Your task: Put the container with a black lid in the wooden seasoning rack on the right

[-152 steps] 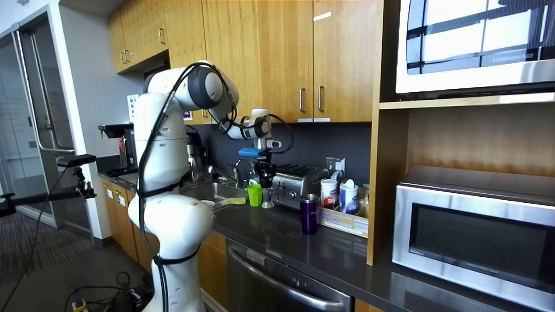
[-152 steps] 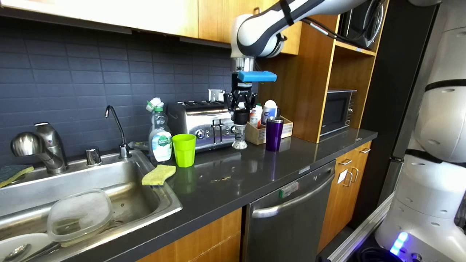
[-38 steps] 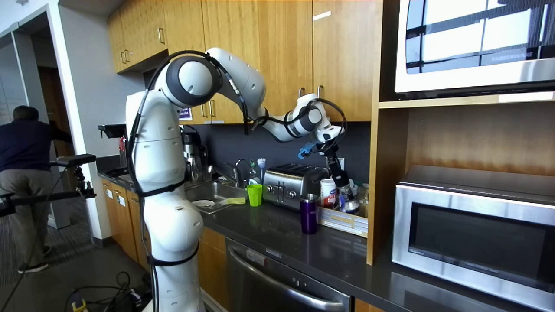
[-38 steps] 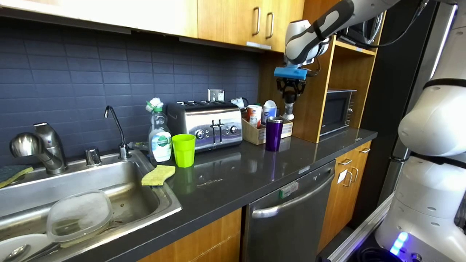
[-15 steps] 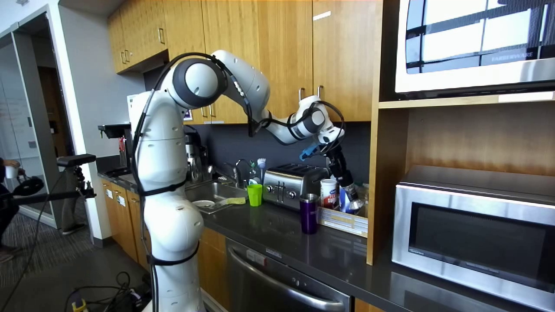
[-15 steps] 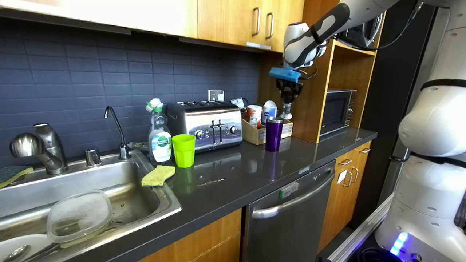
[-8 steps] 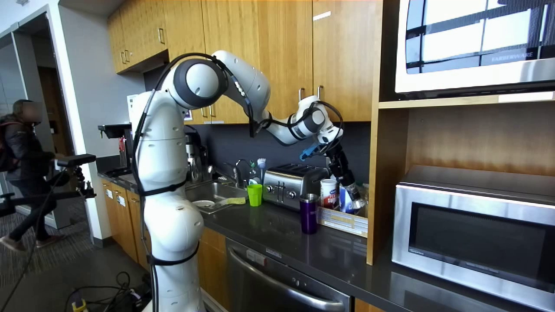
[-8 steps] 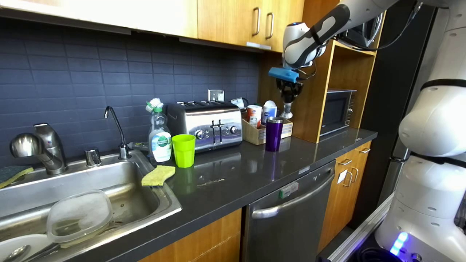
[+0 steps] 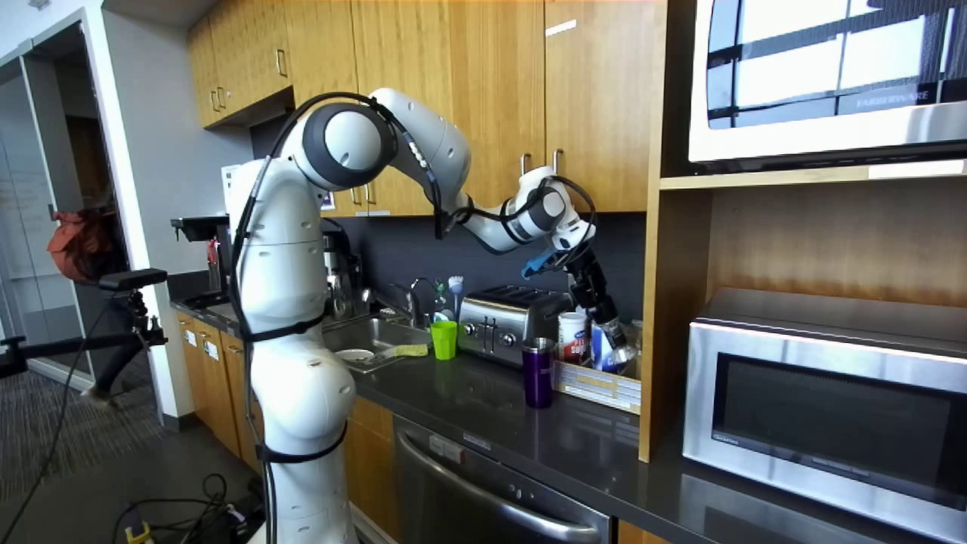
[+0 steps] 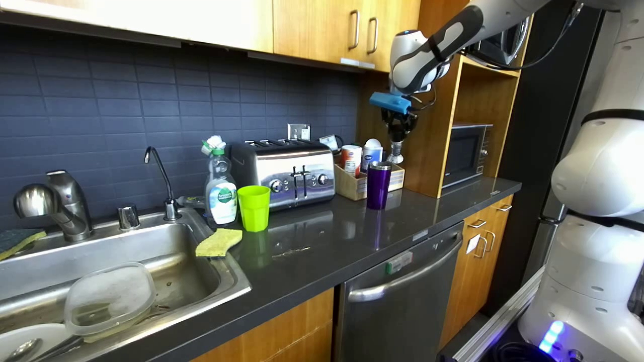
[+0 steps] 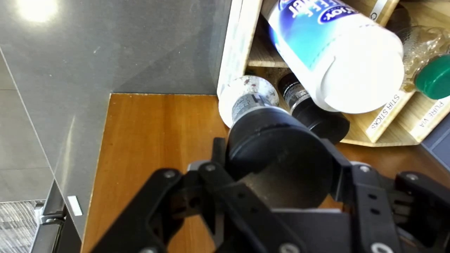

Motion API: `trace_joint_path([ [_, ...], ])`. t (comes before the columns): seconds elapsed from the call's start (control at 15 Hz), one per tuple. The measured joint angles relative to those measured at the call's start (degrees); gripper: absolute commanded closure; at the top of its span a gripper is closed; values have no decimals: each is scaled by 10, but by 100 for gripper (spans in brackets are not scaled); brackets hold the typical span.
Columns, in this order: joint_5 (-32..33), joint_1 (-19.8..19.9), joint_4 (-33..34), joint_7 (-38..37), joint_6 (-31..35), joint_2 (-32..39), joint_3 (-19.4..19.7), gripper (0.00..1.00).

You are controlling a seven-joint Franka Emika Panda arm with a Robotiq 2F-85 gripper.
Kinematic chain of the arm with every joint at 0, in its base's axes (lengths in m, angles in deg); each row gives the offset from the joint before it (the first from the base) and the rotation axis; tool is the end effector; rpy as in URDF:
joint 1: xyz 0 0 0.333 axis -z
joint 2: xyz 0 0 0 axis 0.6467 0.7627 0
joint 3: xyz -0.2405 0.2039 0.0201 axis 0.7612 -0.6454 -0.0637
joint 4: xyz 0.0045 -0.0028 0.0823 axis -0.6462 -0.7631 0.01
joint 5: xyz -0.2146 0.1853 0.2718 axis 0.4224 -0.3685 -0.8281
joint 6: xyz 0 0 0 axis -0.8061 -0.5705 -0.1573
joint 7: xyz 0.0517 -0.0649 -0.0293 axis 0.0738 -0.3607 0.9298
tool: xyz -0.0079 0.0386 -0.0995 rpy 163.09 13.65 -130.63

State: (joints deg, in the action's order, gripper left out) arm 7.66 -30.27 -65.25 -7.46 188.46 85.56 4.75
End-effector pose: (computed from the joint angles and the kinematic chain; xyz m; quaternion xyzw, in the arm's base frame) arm 0.5579 -0.1464 0.4795 0.7332 -0.6373 0.2314 0.0524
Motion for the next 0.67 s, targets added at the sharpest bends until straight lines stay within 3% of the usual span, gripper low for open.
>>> trace_joint_path([
  [0.67, 0, -2, 3, -20, 1, 0, 0, 61],
])
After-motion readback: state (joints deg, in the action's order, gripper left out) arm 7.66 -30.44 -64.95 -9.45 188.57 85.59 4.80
